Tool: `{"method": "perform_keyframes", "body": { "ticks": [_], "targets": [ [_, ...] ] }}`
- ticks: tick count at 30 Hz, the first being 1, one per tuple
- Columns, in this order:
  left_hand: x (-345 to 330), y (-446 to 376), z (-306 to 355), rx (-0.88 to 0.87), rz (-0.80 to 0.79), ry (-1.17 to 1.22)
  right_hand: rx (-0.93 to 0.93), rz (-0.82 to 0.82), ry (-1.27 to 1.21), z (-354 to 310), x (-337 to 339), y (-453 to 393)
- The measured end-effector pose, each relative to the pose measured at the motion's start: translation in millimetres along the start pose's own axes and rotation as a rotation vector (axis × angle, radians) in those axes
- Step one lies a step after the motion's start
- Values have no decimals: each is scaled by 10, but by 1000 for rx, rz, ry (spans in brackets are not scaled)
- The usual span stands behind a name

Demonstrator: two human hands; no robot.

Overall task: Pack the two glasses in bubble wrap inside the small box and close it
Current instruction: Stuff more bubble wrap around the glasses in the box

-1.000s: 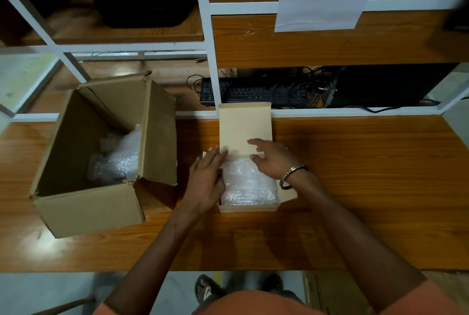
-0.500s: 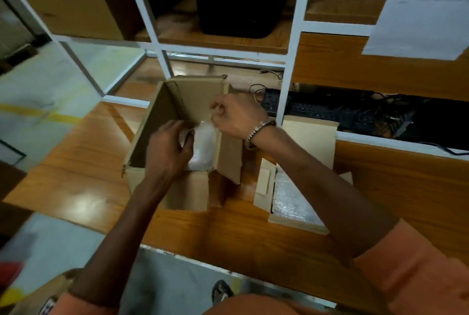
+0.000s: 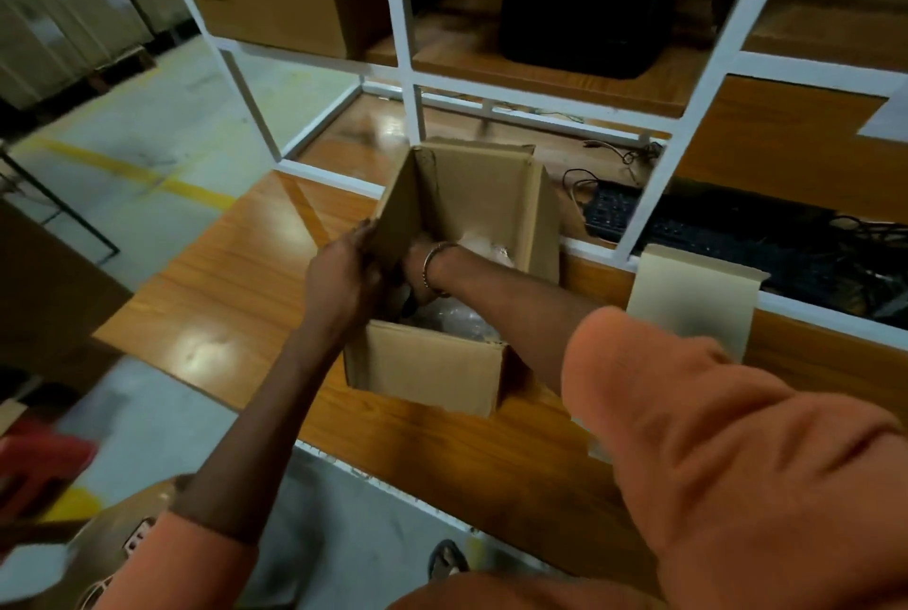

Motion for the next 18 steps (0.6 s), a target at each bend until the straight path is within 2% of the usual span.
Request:
{"method": "perform_keyframes", "body": {
  "ticks": [3, 5, 8, 11, 13, 15, 17, 18],
  "targets": [
    [-32, 3, -15, -43, -14, -25, -19, -21, 3, -99, -101, -138],
    [-39, -13, -46, -52, -22, -53, -50, 40, -175, -74, -35, -71],
    [-41, -66, -25, -75, -82, -75, -140, 169, -620, 267, 209, 287],
    [-7, -130, 151, -116, -45, -28, -157, 409, -1153, 696, 464, 893],
    [-56, -178, 345, -96, -55, 204, -190, 523, -1559, 944, 444, 1301],
    [-195, -235, 578, 54, -154, 552, -155, 606, -1896, 1106, 359, 1670],
    [-419, -241, 909, 163, -280, 884, -28, 629, -2160, 1175, 230, 1977],
    [-523, -237, 1100, 147, -324, 982, 35, 638, -2269, 1198, 153, 2118]
  ]
}}
Point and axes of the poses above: each hand's wrist, its own y-axis away from the middle knuckle, its own x-axis out of the back of the hand, z = x × y, the point moved 7 cm from there along -y, towards the middle knuckle, and after that the axes turned 10 degrees about y, right-handed, at the moved point
